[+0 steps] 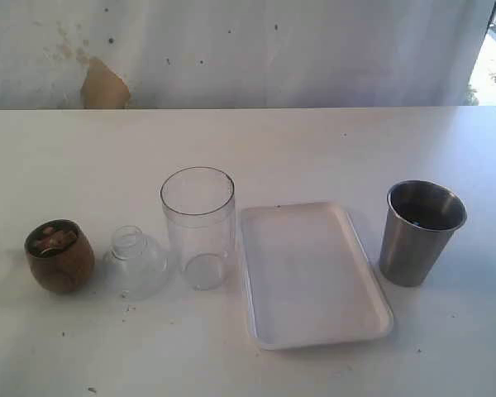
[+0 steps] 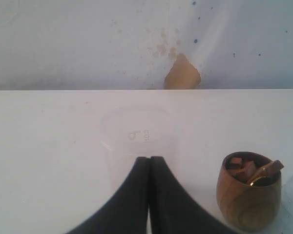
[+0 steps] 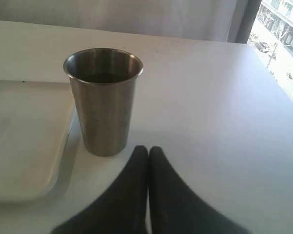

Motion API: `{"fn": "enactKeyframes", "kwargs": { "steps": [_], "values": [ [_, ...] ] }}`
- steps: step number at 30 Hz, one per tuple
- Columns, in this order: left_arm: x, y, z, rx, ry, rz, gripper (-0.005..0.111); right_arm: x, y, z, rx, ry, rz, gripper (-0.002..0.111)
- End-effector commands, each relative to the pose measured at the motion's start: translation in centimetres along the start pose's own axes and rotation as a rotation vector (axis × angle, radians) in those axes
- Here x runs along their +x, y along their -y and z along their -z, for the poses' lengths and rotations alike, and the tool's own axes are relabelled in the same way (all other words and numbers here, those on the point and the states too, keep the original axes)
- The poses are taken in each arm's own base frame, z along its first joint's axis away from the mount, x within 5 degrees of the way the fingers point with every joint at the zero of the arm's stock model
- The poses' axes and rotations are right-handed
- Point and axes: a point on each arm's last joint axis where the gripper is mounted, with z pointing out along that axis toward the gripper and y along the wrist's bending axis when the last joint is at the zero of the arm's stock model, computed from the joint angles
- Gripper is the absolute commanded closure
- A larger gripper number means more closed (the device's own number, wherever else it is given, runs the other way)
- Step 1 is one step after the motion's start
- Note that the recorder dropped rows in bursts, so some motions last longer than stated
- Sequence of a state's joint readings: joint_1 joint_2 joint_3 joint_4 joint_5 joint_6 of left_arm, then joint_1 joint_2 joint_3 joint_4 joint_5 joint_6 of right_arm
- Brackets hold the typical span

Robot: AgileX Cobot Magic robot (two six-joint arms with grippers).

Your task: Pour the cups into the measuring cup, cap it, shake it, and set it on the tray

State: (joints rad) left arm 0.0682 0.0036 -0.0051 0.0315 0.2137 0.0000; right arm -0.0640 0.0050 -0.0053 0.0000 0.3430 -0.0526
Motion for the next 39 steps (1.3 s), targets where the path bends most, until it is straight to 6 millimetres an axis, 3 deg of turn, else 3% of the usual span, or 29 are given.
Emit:
{"fn": "enactKeyframes", "kwargs": {
  "steps": [1,8,14,16,19,21,23,27,29,34,39],
  "values": [
    [0.1,0.0,0.0,-0.001,0.010,0.001,0.107,0.1,0.0,0.0,0.008,0.008,0.000,0.108],
    [-0.2,0.0,0.0,-0.001,0.035,0.001,0.107,0.1,0.0,0.0,0.008,0.008,0.000,0.108],
    [-3.1,-0.4,0.6,0.023,0.368,0.347,0.107,0.1,0.0,0.0,0.008,0.008,0.000,0.108],
    [-3.4,-0.5,0.7,0.049,0.405,0.493,0.107,0.1,0.0,0.0,0.008,0.008,0.000,0.108],
    [-3.3,-0.4,0.7,0.056,0.395,0.510,0.106,0.1,0.0,0.0,0.008,0.008,0.000,0.108],
    [-3.4,-0.4,0.7,0.056,0.396,0.485,0.097,0.1,0.0,0.0,0.008,0.008,0.000,0.108],
    [-3.3,-0.3,0.4,0.054,0.370,0.494,0.080,0.1,0.0,0.0,0.008,0.008,0.000,0.108],
    [-2.9,-0.3,-0.5,0.042,0.295,0.528,0.023,0.1,0.0,0.0,0.008,0.008,0.000,0.108],
    [-2.9,-0.4,-0.9,0.038,0.278,0.551,0.001,0.1,0.0,0.0,0.008,0.008,0.000,0.108],
    [-3.1,0.3,-1.9,0.092,0.253,0.476,0.002,0.1,0.0,0.0,0.008,0.008,0.000,0.108],
    [-3.4,2.6,-2.5,0.329,0.228,0.290,0.002,0.1,0.0,0.0,0.008,0.008,0.000,0.108]
  ]
}}
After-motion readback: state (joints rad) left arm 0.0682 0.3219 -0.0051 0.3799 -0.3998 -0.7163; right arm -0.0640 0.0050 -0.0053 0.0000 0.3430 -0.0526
